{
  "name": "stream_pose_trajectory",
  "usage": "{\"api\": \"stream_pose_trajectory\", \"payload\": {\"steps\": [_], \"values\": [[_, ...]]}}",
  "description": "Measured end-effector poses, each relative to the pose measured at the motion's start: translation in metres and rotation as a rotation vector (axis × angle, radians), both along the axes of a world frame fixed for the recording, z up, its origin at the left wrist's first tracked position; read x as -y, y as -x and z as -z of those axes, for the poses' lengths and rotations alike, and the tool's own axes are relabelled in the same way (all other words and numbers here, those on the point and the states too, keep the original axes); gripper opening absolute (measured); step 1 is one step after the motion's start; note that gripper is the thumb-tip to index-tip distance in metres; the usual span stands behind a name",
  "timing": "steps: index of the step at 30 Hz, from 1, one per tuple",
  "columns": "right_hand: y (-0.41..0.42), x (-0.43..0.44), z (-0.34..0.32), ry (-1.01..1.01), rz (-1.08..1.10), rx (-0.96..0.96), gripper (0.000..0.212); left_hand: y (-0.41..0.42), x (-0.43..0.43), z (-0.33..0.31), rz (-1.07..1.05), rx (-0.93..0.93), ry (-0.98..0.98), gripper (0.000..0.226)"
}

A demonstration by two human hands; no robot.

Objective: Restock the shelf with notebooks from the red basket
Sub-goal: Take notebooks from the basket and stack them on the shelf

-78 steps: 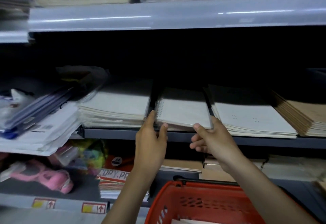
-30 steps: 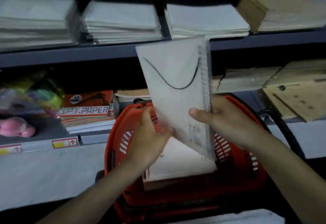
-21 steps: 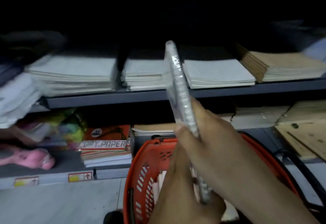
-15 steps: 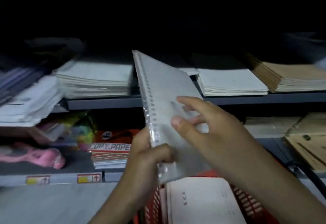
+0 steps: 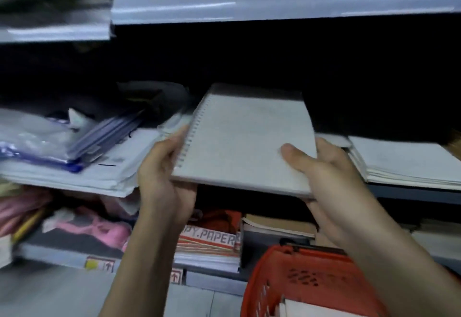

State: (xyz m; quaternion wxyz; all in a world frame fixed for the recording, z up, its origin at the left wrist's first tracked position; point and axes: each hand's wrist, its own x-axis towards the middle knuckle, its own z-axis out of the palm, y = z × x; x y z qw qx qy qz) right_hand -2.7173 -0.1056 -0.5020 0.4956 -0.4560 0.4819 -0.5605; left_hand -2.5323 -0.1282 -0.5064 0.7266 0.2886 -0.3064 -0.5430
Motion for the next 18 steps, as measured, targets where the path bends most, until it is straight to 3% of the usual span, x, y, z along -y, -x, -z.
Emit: {"api": "stream_pose_trajectory", "payload": {"steps": [1, 4, 5, 7, 12, 18], "values": [[-0.007, 0.014, -0.004, -0.002, -0.002, -0.009, 0.020, -0.005, 0.007, 0.004, -0.103, 0.052, 0.018, 0.030], [-0.031, 0.050, 0.002, -0.014, 0.035, -0.125, 0.041, -0.015, 0.024, 0.021, -0.470, 0.564, -0.065, 0.025], [-0.035, 0.054, 0.007, -0.028, 0.039, -0.177, 0.047, -0.017, 0.028, 0.023, -0.603, 0.659, -0.124, 0.021], [-0.039, 0.053, 0.017, -0.035, 0.034, -0.264, 0.046, -0.021, 0.034, 0.023, -0.714, 0.647, -0.174, 0.014], [-0.033, 0.018, 0.029, 0.022, -0.047, -0.580, 0.092, -0.036, 0.047, 0.029, -0.603, 0.575, -0.148, 0.019], [-0.030, 0.037, 0.030, 0.102, 0.029, -0.664, 0.077, -0.047, 0.059, 0.034, -0.332, 0.568, -0.078, 0.043]]}}
